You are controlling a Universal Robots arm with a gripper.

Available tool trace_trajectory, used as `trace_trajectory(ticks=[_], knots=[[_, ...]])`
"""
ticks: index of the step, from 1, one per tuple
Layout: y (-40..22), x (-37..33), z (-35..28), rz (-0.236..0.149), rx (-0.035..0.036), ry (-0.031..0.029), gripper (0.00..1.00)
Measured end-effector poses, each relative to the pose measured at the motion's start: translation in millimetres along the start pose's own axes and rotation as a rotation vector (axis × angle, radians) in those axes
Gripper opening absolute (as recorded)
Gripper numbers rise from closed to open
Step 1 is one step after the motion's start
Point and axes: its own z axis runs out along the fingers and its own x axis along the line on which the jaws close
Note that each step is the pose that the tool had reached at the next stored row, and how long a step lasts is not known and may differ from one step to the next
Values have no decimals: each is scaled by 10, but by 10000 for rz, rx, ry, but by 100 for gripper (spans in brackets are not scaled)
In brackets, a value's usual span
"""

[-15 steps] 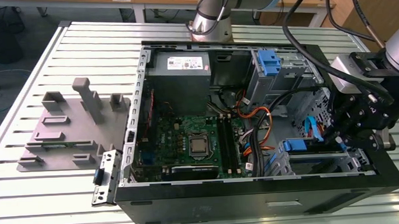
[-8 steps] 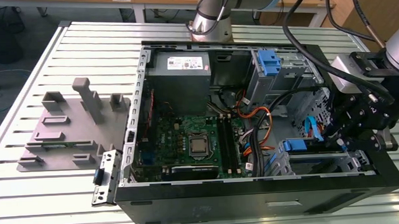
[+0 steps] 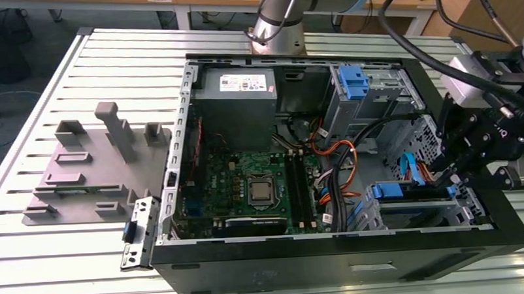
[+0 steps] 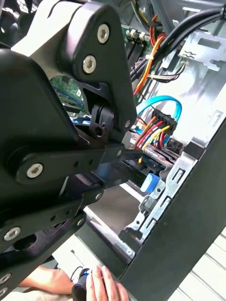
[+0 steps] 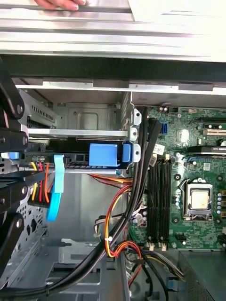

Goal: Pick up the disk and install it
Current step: 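Insert the second disk wire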

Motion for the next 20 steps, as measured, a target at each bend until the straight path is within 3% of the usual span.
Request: trace_trajectory(ticks=[3, 8, 20], knots=[[2, -2, -53, 0, -1, 18, 30], [2, -24, -59, 3, 0, 108, 30], [2, -33, -62, 3, -1, 116, 30]])
